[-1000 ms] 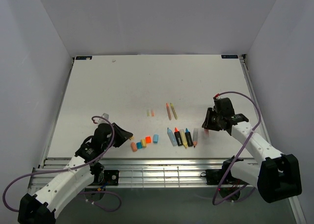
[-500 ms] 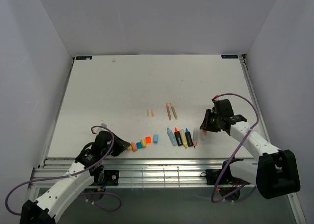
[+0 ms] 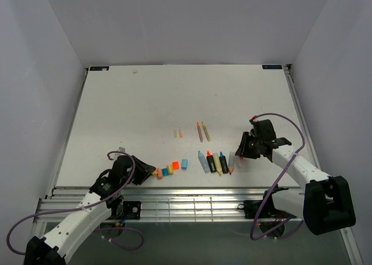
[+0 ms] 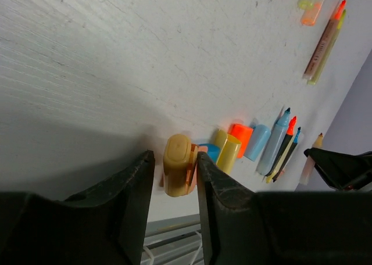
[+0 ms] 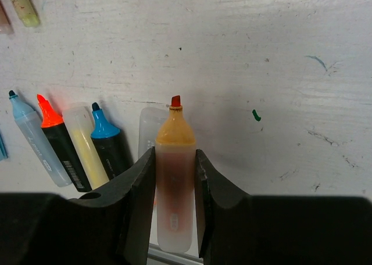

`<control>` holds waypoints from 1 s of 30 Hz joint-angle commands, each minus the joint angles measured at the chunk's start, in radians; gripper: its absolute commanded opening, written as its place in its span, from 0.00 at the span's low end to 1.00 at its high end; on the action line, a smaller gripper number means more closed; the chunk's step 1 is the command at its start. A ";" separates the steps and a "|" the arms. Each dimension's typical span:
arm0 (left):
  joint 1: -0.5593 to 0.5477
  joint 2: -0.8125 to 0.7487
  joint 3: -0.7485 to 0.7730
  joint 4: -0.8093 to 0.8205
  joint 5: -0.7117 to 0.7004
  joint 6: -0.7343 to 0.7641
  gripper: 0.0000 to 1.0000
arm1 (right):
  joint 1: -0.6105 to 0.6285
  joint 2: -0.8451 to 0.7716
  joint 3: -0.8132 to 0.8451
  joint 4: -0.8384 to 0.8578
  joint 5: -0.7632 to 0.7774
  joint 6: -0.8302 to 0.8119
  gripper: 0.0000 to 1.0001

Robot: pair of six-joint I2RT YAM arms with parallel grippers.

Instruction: Open the pen caps

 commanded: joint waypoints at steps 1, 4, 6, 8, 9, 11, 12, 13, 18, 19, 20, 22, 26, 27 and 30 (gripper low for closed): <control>-0.002 0.034 0.003 -0.064 -0.041 -0.029 0.48 | -0.005 0.011 -0.008 0.027 -0.016 -0.006 0.22; -0.002 0.030 0.003 -0.064 -0.041 -0.030 0.56 | -0.005 0.017 -0.008 0.029 -0.015 -0.006 0.25; -0.002 0.025 0.008 -0.071 -0.044 -0.033 0.64 | -0.005 0.023 -0.010 0.029 -0.007 -0.006 0.29; -0.002 0.025 0.012 -0.079 -0.052 -0.035 0.75 | -0.005 0.028 -0.010 0.030 -0.004 -0.006 0.34; -0.002 0.028 0.015 -0.082 -0.052 -0.035 0.78 | -0.005 0.036 -0.008 0.030 -0.003 -0.007 0.34; -0.002 0.031 0.024 -0.087 -0.054 -0.033 0.80 | -0.005 0.040 -0.010 0.033 -0.004 -0.007 0.36; -0.002 0.034 0.026 -0.090 -0.055 -0.032 0.82 | -0.005 0.043 -0.008 0.037 -0.004 -0.007 0.36; -0.002 0.034 0.031 -0.088 -0.055 -0.032 0.84 | -0.005 0.048 -0.008 0.040 -0.003 -0.007 0.39; -0.002 0.034 0.046 -0.103 -0.060 -0.026 0.94 | -0.005 0.069 -0.005 0.047 -0.004 -0.012 0.45; -0.002 0.033 0.051 -0.105 -0.063 -0.024 0.95 | -0.005 0.068 -0.006 0.052 -0.006 -0.012 0.46; -0.002 0.031 0.060 -0.114 -0.067 -0.024 0.96 | -0.005 0.068 -0.005 0.052 -0.006 -0.013 0.46; -0.002 0.028 0.073 -0.126 -0.083 -0.024 0.98 | -0.005 0.057 -0.003 0.052 -0.006 -0.018 0.49; -0.002 0.004 0.135 -0.169 -0.130 -0.018 0.98 | -0.005 0.014 0.020 0.014 0.025 -0.023 0.58; -0.002 0.002 0.170 -0.191 -0.156 -0.009 0.98 | -0.005 -0.005 0.038 0.003 0.029 -0.026 0.62; -0.002 0.040 0.248 -0.202 -0.179 0.012 0.98 | -0.005 -0.027 0.082 -0.057 0.049 -0.044 0.69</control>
